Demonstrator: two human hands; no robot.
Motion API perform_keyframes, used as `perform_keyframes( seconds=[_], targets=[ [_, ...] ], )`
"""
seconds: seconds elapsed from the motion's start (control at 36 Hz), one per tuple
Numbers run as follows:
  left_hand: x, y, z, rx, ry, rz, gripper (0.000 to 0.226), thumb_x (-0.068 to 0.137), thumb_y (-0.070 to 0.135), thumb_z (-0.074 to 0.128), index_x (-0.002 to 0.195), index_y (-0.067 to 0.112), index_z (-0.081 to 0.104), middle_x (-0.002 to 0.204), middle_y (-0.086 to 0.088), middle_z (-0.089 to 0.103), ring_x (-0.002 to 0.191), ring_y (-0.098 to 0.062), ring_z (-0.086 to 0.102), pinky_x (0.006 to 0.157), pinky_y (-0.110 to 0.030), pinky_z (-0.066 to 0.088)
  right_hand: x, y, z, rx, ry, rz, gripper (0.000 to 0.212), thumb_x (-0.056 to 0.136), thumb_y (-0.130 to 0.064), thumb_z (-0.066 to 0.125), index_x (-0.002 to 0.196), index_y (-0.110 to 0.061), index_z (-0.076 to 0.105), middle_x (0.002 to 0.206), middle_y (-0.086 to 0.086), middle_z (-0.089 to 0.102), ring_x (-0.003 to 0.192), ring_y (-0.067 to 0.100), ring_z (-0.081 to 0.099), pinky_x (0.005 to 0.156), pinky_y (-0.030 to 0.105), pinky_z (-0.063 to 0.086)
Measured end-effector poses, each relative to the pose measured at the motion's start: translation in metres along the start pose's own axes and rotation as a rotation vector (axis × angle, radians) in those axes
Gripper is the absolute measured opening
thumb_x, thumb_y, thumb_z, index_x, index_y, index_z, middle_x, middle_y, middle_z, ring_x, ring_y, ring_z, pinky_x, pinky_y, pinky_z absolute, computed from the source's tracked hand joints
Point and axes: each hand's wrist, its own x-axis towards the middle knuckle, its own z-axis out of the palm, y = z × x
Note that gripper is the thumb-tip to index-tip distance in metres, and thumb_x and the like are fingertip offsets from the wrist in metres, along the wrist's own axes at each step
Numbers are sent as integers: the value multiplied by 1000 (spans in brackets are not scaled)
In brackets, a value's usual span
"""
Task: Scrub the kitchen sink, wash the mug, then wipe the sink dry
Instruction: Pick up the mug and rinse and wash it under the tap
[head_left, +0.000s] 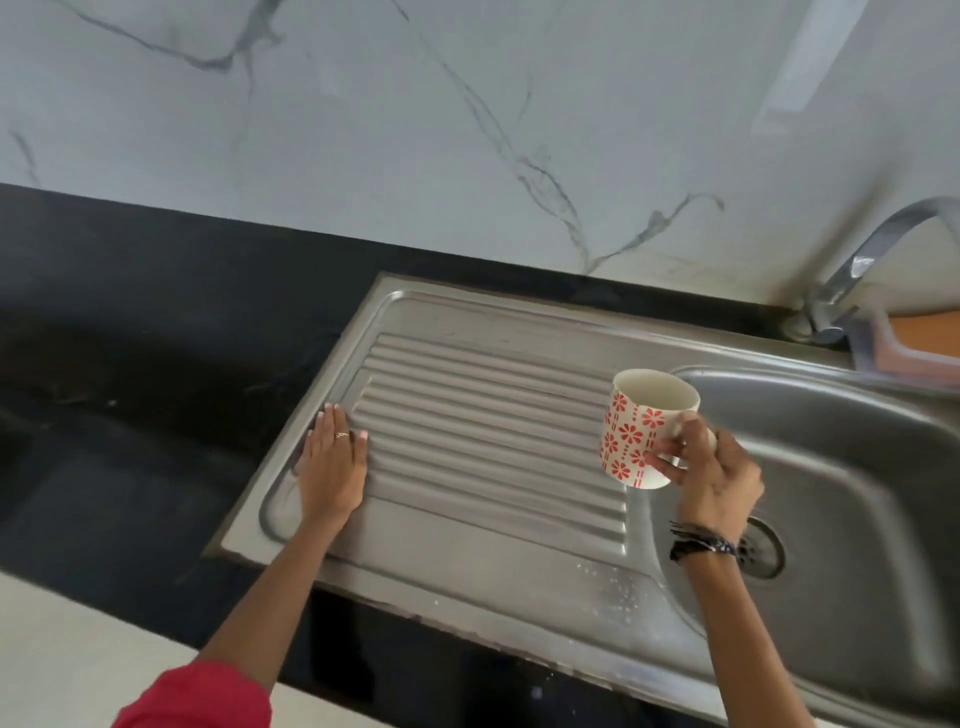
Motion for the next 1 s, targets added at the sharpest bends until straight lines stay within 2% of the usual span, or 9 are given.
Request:
perform_keyframes(
  seconds=[0.19,0.33,0.42,0.53,0.61,0.72,0.83,0.92,1.0],
  targets=[
    [-10,18,10,-2,19,49,57,100,28,35,144,-6,19,153,-21,15,144,-29,12,117,-33,2,-6,5,8,-43,4,2,33,92,-21,56,105,8,64,73,9,67,59,5,67,55,21,58],
    [-30,39,17,-43,-11,193,60,100,37,27,145,-2,22,154,-17,16,144,-26,14,119,-35,7,-5,4,-9,-67,45,-3,34,93,-23,56,108,7,64,79,13,68,65,13,67,60,29,60],
    [-60,82,31,-41,-80,331,73,91,48,4,147,3,14,156,-11,8,145,-17,3,117,-28,-2,-3,2,-24,-64,49,3,31,93,-21,55,110,3,65,73,7,67,65,12,67,61,30,60],
    [-106,164,61,-52,-195,517,65,95,48,-2,148,10,-3,155,-3,-12,142,-12,-15,115,-27,-12,-2,-2,-44,-33,53,4,30,93,-16,55,111,6,63,68,3,65,63,10,66,58,24,60],
    [-132,218,74,18,-271,707,71,92,49,-14,148,9,0,155,-6,-9,144,-19,-8,117,-38,-8,-1,-7,-61,-18,55,-8,32,93,-18,55,112,6,63,71,8,65,69,17,66,60,26,60],
    [-143,250,67,49,-390,953,80,84,53,-13,149,11,9,156,-4,4,144,-12,-4,115,-31,-15,-1,-14,-76,-16,55,-63,36,93,-21,56,120,3,61,91,22,68,79,25,68,61,28,60],
    [-137,231,49,-183,-395,835,54,100,42,10,148,18,-2,153,6,-10,140,-2,-16,115,-20,-14,-6,-20,-83,-28,29,-102,35,93,-23,55,121,-3,62,82,15,69,64,7,68,65,33,60],
    [-116,190,32,-264,-320,666,68,93,58,5,148,19,3,155,7,-4,141,0,-11,110,-11,-16,-10,-22,-83,-21,0,-107,34,94,-24,55,120,-4,62,86,13,69,60,3,66,61,27,59],
    [-92,140,18,-241,-230,500,71,93,59,8,148,13,10,155,3,3,140,-3,-5,113,-19,-9,-14,-21,-80,-13,-24,-101,36,94,-26,54,119,-3,62,90,15,70,58,2,66,59,23,59]
  ],
)
